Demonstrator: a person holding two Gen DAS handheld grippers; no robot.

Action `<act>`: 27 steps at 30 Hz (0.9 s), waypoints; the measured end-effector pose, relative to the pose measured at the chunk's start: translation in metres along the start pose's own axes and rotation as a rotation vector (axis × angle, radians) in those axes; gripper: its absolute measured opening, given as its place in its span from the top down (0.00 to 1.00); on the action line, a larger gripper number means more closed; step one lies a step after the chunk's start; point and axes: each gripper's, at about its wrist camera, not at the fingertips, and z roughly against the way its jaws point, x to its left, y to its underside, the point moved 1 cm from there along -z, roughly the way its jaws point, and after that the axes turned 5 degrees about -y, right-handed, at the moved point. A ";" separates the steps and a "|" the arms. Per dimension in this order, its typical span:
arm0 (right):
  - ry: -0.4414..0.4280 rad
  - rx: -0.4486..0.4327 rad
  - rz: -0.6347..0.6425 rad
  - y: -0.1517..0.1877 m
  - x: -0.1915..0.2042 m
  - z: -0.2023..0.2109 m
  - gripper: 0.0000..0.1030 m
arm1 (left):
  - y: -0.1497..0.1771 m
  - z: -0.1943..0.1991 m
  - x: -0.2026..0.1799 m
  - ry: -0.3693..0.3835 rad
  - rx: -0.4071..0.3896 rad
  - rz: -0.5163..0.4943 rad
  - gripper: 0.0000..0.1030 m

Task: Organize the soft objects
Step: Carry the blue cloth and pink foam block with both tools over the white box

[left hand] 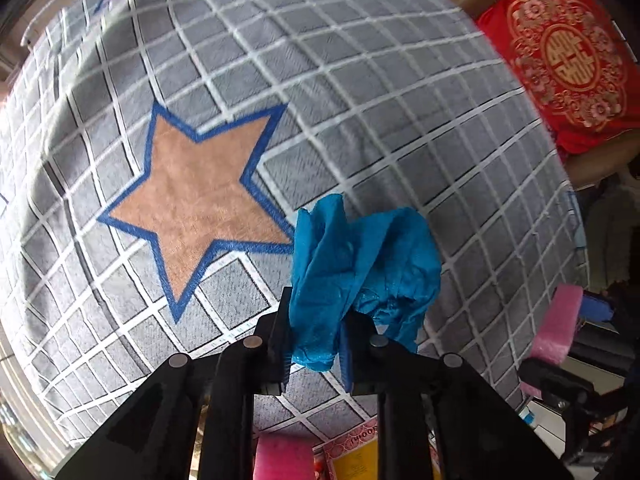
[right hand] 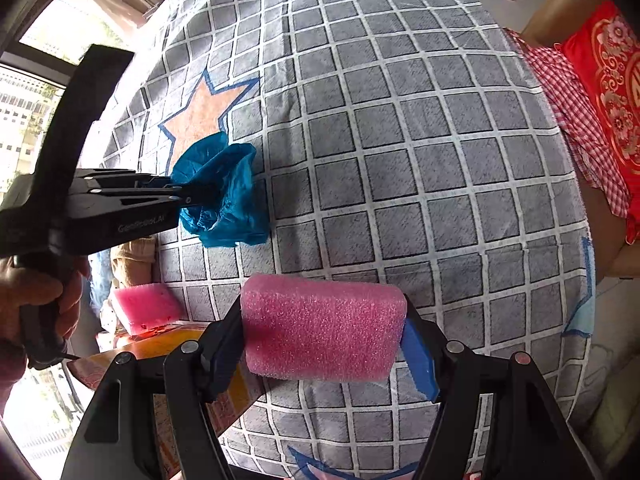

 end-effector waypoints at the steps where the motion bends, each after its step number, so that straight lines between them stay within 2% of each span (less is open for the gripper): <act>1: 0.000 -0.007 -0.004 -0.001 -0.004 0.009 0.31 | 0.001 0.007 0.000 0.005 -0.016 0.000 0.80; 12: 0.029 -0.061 -0.054 0.009 -0.027 0.059 0.31 | 0.020 0.079 -0.016 0.039 -0.145 -0.062 0.80; 21: 0.085 -0.092 -0.086 0.031 -0.025 0.069 0.31 | 0.038 0.124 -0.065 0.101 -0.241 -0.170 0.80; 27: 0.133 -0.105 -0.114 0.052 -0.025 0.076 0.31 | 0.070 0.145 -0.108 0.147 -0.265 -0.287 0.80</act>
